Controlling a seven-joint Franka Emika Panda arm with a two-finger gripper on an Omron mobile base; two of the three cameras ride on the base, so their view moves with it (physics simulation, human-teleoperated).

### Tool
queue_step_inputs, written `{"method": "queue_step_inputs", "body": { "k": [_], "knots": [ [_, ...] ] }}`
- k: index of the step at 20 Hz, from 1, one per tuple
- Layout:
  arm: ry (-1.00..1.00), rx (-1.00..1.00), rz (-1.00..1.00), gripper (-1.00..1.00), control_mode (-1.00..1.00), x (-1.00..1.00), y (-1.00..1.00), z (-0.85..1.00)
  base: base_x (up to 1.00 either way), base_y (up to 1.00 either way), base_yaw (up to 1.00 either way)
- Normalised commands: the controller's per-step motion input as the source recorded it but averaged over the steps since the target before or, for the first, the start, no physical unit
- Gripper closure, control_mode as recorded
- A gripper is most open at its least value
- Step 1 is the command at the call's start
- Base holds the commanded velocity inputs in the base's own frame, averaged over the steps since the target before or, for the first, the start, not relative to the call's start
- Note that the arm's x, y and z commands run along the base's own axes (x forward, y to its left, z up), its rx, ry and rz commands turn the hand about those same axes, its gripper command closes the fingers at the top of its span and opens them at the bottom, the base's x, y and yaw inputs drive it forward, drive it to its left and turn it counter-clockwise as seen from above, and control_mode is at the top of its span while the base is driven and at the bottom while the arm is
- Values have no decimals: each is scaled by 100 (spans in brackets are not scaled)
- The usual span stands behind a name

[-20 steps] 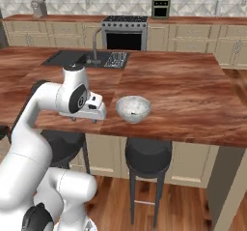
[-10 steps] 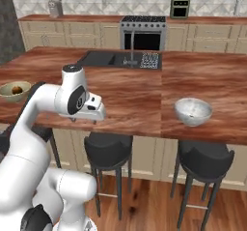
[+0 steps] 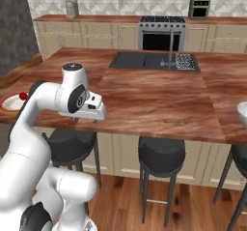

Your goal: Take the fruits from the plate on the dining counter and place two fruits in each bowl.

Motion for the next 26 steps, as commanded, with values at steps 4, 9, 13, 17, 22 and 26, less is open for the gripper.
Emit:
{"method": "queue_step_inputs", "body": {
  "k": [4,9,13,17,22,26],
  "knots": [
    [0,0,0,-100,100,0,0,0,0,100,0],
    [0,0,0,-100,100,0,0,0,0,100,0],
    [0,0,0,-100,100,0,0,0,0,100,0],
    [0,0,0,-100,100,0,0,0,10,100,0],
    [0,0,0,-100,100,0,0,0,52,29,1],
    [0,0,0,-100,100,0,0,0,68,0,6]
  ]
}}
